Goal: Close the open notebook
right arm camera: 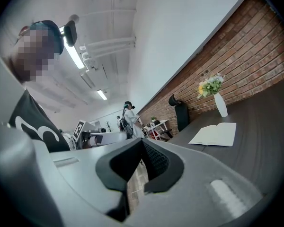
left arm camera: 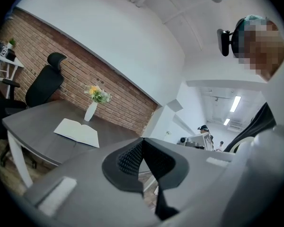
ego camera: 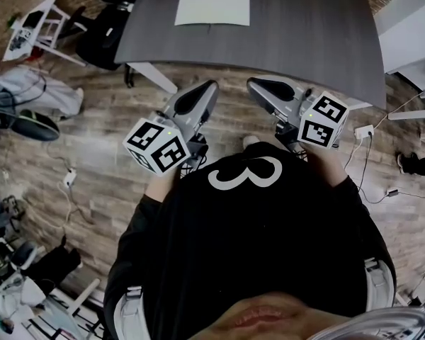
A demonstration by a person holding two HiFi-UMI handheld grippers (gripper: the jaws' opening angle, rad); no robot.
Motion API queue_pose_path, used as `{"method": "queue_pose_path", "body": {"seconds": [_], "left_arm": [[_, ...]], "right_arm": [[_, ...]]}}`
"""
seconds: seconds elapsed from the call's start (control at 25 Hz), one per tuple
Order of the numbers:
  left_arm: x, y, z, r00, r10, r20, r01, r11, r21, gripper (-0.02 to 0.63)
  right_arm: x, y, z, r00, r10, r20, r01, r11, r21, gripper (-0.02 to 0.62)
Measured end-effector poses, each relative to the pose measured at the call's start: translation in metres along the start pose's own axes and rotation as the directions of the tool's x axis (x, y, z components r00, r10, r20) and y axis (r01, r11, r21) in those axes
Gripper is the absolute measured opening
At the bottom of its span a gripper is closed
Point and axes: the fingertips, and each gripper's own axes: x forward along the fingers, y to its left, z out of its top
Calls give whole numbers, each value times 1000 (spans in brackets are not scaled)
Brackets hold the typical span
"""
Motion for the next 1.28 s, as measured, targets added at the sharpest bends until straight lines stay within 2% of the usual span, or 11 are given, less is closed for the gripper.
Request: {"method": "queue_pose_path", "body": {"seconds": [0.28,0.48,0.84,1.08,1.28], "left_arm": [[27,36,5,999,19,-29,-20,999,-27,12],[59,75,16,997,49,-56,-51,997,-50,12],[137,137,36,990,84,-112,-89,995,-38,12],[180,160,55,990,91,-112,-96,995,-41,12],[182,166,62,994,81,-71,-86,994,-68,12]], "right_arm": [[21,-41,8,1000,8,5,-8,999,38,2],[41,-89,20,1000,10,5,-11,997,78,2],[61,-186,54,1000,3,24,-6,994,112,2],[67,-234,75,1000,5,12,-6,993,114,2],[67,-241,82,1000,6,11,-7,996,87,2]]}}
